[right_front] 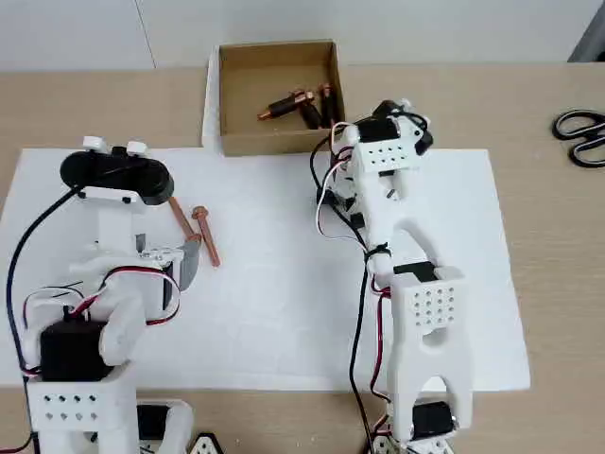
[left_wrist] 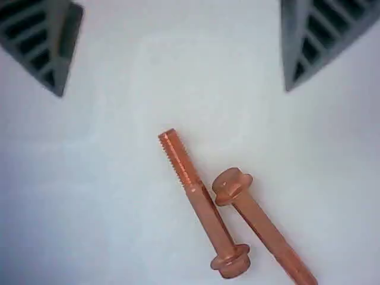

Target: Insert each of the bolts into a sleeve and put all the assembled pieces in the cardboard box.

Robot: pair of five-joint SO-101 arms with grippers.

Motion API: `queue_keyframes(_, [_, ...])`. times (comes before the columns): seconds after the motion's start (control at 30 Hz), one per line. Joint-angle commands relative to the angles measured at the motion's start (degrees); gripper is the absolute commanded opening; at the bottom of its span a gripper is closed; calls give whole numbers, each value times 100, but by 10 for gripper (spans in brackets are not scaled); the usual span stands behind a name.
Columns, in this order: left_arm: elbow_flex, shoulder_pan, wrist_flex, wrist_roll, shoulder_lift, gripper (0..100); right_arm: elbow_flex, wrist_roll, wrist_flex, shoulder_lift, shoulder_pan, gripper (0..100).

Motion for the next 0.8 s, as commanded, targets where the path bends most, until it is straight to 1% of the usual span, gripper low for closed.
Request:
queue_keyframes(0.0, [-22, -35, -105, -44, -70, 226, -35, -35, -13, -13, -48, 241])
queue_keyframes(0.1, [-22, -35, -105, -44, -70, 226, -35, -35, 110, -22, -40, 240])
queue_keyframes(0.17, [-22, -35, -105, -44, -70, 226, -35, -26, 207, -22, -57, 212])
queue_keyframes(0.2, [-22, -35, -105, -44, -70, 226, -35, -26, 242, -22, -57, 180])
queue_keyframes(0.33, [-22, -35, -105, -44, -70, 226, -35, -18, 259, -40, 13, 0])
queue_keyframes(0.43, [-22, -35, -105, -44, -70, 226, -35, -9, 286, -40, 40, 29])
queue_keyframes(0.53, [-22, -35, -105, -44, -70, 226, -35, -9, 295, -40, 57, 4])
queue_keyframes(0.77, [-40, -35, -97, -44, -70, 226, -35, 44, 848, -101, 180, 4])
